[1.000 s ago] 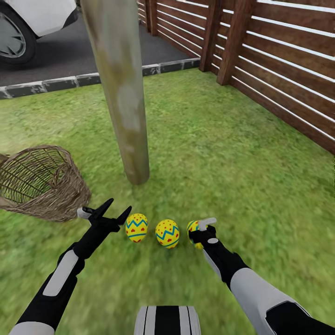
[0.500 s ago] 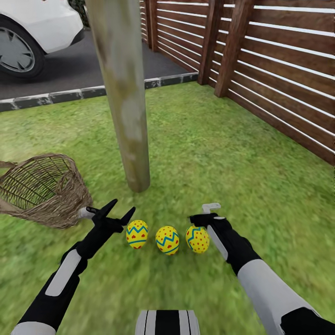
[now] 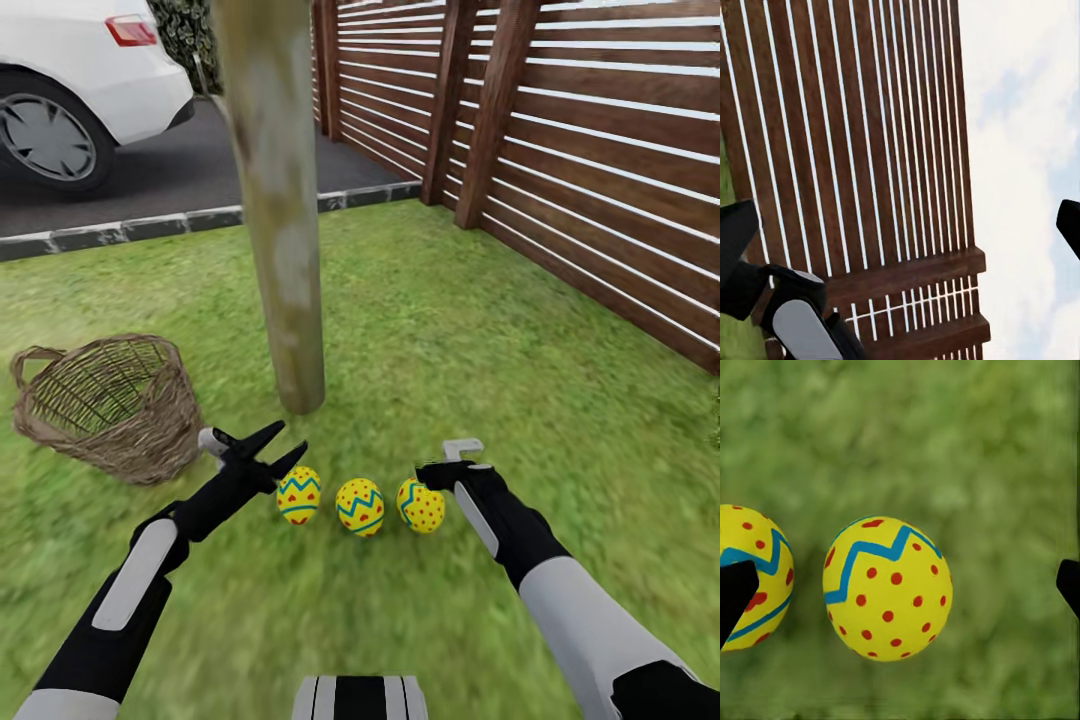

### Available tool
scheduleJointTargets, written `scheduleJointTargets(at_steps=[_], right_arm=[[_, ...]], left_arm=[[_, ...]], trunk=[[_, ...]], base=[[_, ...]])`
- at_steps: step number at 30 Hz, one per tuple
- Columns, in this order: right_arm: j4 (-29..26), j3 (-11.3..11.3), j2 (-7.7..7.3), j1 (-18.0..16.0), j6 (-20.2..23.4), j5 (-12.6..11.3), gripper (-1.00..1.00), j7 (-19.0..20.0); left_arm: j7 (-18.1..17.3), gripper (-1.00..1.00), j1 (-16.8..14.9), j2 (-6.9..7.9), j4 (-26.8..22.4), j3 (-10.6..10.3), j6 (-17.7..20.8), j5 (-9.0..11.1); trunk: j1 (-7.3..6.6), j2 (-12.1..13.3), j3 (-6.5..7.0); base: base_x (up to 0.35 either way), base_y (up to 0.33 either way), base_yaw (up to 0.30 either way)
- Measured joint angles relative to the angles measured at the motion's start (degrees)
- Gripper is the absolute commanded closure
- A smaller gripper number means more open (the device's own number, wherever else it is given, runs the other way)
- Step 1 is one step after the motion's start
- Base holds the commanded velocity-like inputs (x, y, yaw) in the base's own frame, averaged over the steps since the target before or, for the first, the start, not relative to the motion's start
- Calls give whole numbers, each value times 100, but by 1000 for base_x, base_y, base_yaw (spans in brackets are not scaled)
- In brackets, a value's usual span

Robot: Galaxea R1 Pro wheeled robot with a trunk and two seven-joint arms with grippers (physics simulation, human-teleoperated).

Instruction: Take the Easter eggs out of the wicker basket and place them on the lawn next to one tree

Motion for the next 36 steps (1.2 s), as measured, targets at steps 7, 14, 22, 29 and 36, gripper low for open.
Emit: scheduleJointTargets(at_steps=[7,14,22,29,36], right_arm=[[-184,-28,-149,4,625,-33,-100,4],[145,-15,-734,170,1249,-99,-100,1156],[1863,-6,-819,217,63,25,-100,1832],[2486,12,-817,262,-447,91,-100,1821],[3053,13,-859,460,-1239,227,-100,1781]], left_arm=[[513,-100,0,192,-130,165,27,63],[578,-100,188,418,-87,185,52,6],[1652,-100,845,587,99,147,19,-348],[1857,-100,939,575,565,-67,-21,-1734],[1865,-100,941,577,1554,-95,-336,-2218]], trunk=[[-20,9,155],[-39,19,310],[-60,30,488],[-78,39,643],[-96,48,798]], base=[[-286,0,0],[-26,0,0],[0,0,0],[0,0,0],[0,0,0]])
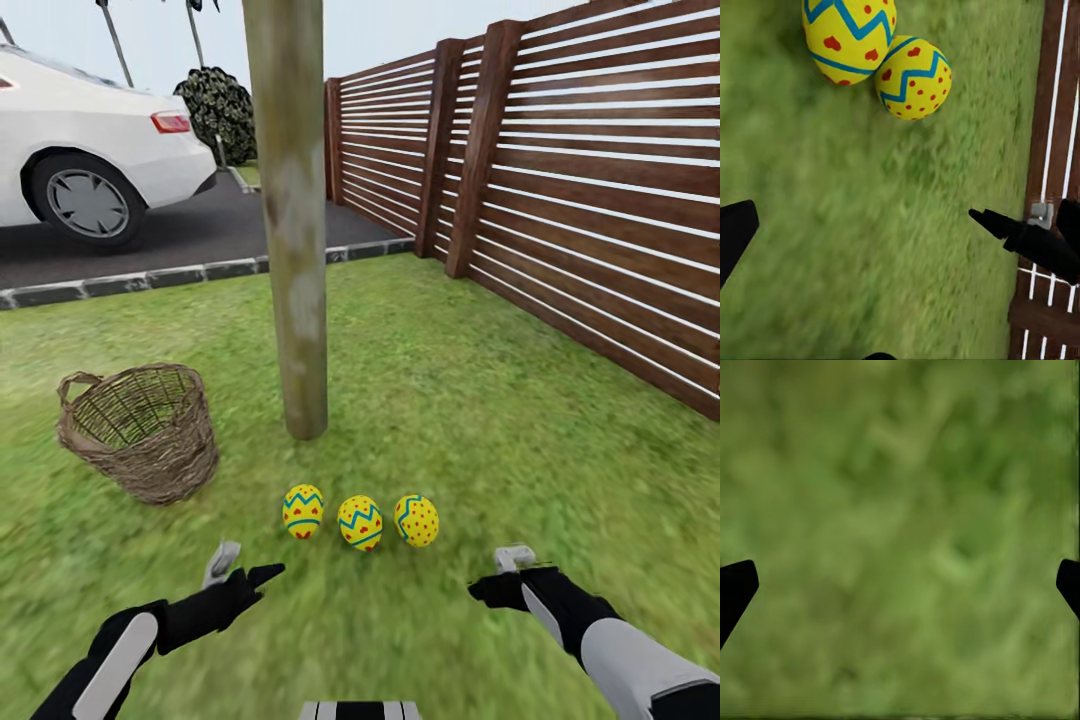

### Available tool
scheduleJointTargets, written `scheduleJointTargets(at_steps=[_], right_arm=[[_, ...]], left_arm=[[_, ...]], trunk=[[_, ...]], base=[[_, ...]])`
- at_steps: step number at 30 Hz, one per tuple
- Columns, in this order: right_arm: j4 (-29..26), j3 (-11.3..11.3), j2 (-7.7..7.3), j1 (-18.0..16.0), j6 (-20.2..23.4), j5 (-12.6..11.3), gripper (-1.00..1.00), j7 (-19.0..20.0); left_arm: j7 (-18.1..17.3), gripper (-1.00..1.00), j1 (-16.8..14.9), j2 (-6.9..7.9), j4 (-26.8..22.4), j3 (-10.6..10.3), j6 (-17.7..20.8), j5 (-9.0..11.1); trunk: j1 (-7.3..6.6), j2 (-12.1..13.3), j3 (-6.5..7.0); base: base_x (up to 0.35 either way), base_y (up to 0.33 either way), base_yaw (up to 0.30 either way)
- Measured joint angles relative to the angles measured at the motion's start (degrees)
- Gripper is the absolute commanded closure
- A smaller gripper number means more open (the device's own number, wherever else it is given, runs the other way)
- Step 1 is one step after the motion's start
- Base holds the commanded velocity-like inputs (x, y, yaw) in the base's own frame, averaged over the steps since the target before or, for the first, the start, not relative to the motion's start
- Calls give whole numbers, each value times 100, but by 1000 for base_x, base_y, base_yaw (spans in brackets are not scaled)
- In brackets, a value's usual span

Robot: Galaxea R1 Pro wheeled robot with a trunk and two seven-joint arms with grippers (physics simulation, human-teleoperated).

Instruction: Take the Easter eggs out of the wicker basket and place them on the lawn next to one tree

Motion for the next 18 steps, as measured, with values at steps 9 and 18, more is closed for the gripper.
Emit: scheduleJointTargets(at_steps=[9,18], right_arm=[[1179,-2,43,174,-1764,345,-100,-59],[1297,-5,59,283,-1872,454,-100,-66]], left_arm=[[-7,-100,0,-37,712,-48,-741,-1059],[-4,-100,-1,-38,967,-46,-768,-1082]], trunk=[[-23,12,199],[-47,24,399]], base=[[0,0,0],[0,0,0]])
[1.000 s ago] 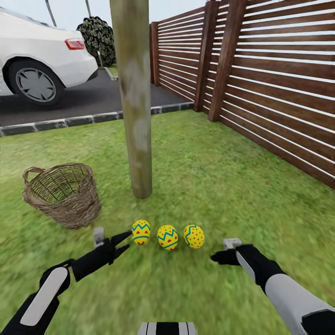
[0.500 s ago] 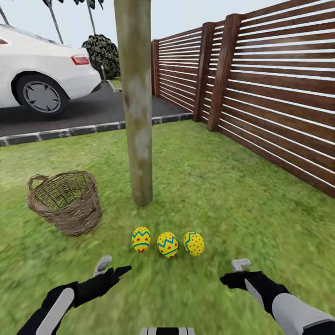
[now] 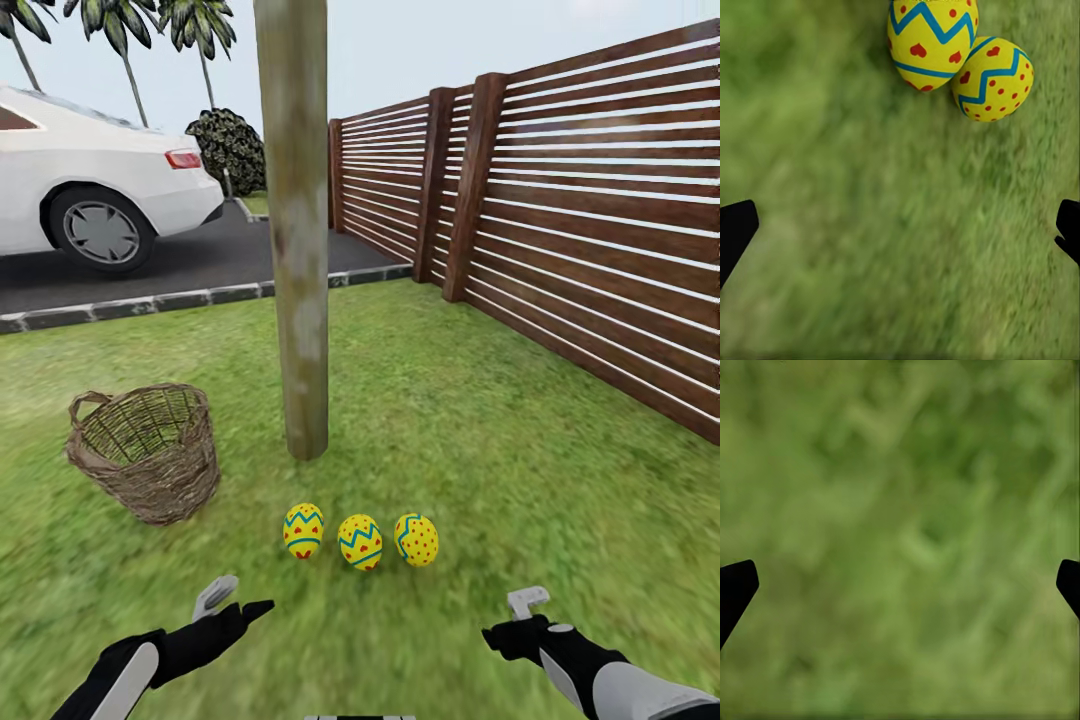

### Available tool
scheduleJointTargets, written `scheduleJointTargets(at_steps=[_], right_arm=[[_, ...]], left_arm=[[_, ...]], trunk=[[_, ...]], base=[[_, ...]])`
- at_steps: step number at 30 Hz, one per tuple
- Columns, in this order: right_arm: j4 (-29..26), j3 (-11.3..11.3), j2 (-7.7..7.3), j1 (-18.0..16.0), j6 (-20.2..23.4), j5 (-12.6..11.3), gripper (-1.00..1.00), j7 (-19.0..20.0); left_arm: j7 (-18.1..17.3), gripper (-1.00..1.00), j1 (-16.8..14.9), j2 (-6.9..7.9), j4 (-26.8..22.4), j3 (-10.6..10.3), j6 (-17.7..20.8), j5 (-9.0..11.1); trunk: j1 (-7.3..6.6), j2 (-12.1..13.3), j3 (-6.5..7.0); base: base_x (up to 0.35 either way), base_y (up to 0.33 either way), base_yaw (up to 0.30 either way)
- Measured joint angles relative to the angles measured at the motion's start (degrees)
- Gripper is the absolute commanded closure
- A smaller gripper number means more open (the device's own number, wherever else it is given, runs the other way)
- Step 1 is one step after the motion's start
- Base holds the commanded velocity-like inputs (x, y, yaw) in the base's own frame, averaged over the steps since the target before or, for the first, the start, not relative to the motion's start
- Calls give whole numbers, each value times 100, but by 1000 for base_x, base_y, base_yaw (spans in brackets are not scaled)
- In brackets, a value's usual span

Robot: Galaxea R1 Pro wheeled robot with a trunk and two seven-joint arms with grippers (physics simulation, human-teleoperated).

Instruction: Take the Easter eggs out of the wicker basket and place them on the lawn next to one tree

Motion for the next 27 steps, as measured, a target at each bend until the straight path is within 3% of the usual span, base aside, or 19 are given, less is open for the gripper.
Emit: scheduleJointTargets(at_steps=[7,15,27], right_arm=[[8,0,4,10,6,-5,-100,0],[97,0,0,130,0,-24,-100,-1],[103,1,2,369,6,-16,-100,5]], left_arm=[[4,-100,0,14,36,8,19,11],[17,-100,0,9,415,9,28,-6],[42,-100,0,37,1040,11,32,-9]], trunk=[[-18,9,155],[-44,31,332],[-307,511,547]], base=[[0,0,0],[0,0,0],[0,0,0]])
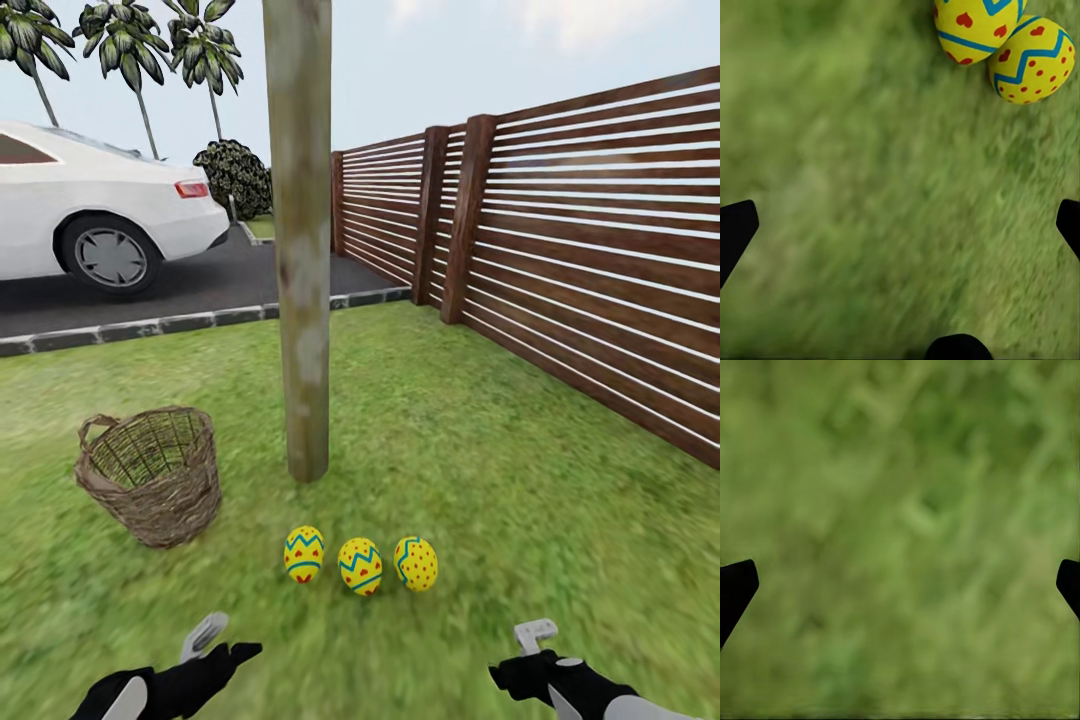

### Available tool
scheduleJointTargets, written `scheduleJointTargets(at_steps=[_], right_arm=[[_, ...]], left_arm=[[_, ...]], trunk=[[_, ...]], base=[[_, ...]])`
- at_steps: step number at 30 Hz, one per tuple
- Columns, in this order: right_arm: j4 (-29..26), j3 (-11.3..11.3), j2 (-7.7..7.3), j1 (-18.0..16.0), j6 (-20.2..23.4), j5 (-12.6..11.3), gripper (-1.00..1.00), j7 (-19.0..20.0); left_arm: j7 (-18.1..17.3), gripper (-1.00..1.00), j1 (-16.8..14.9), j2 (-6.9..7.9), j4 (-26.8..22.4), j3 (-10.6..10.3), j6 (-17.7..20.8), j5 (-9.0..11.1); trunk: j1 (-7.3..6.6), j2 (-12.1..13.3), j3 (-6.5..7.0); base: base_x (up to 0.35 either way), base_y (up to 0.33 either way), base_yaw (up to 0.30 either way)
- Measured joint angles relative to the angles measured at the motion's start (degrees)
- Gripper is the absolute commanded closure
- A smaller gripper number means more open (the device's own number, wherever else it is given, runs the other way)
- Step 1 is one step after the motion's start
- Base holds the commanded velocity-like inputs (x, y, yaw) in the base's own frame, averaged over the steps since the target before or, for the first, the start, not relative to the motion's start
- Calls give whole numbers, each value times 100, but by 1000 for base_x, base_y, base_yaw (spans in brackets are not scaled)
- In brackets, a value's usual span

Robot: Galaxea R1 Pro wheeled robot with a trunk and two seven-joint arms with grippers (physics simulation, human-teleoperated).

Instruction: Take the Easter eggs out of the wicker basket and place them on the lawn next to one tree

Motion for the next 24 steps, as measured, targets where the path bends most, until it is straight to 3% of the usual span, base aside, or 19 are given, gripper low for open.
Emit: scheduleJointTargets(at_steps=[9,24], right_arm=[[1,0,3,318,-4,-5,-100,-1],[120,-4,12,423,8,-27,-100,2]], left_arm=[[-9,-100,0,-17,592,-9,3,-10],[3,-100,1,-29,739,-233,-4,-34]], trunk=[[-198,361,162],[-527,963,340]], base=[[0,0,0],[0,0,77]])
